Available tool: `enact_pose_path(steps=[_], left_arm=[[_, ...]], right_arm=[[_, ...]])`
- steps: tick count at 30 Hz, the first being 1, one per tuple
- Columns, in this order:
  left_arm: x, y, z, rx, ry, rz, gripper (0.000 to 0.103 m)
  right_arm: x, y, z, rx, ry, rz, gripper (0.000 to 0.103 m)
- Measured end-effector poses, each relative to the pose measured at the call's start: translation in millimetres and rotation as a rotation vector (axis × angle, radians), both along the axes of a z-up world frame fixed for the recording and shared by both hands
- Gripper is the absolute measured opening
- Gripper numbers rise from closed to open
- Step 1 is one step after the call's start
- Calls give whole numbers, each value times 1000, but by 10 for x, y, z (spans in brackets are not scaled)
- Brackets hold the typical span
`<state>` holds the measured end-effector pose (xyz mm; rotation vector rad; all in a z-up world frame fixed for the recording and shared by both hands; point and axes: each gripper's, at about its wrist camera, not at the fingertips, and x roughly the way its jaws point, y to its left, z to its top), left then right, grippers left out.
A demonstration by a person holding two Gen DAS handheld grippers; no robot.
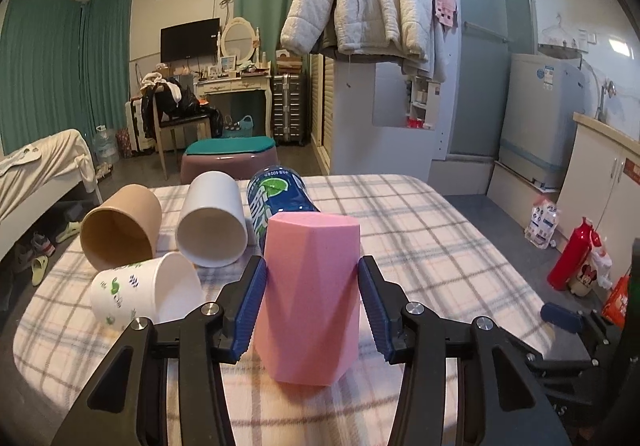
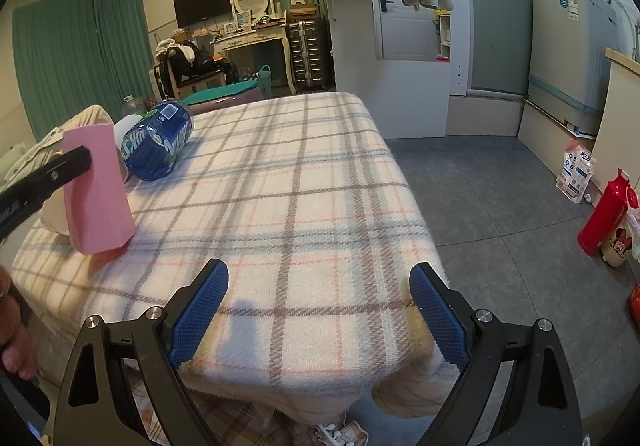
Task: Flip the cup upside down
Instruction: 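Rotate the pink cup upright with the left tool and lower it onto the table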
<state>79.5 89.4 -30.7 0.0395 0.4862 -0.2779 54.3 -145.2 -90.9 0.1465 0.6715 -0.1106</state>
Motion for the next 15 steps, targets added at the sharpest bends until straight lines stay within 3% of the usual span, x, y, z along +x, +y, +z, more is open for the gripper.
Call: enact_pose_path(steps=[8,11,15], left_arm=[[-66,34,-4,2,10,24,53],[-86,81,4,-12,20,35,76],[-121,115,74,-26,18,36,78]], right_arm=[[-17,39,49,1,-7,7,93],[-41,61,83,2,-10,8,92],[-85,111,150,-7,-16,11,92]])
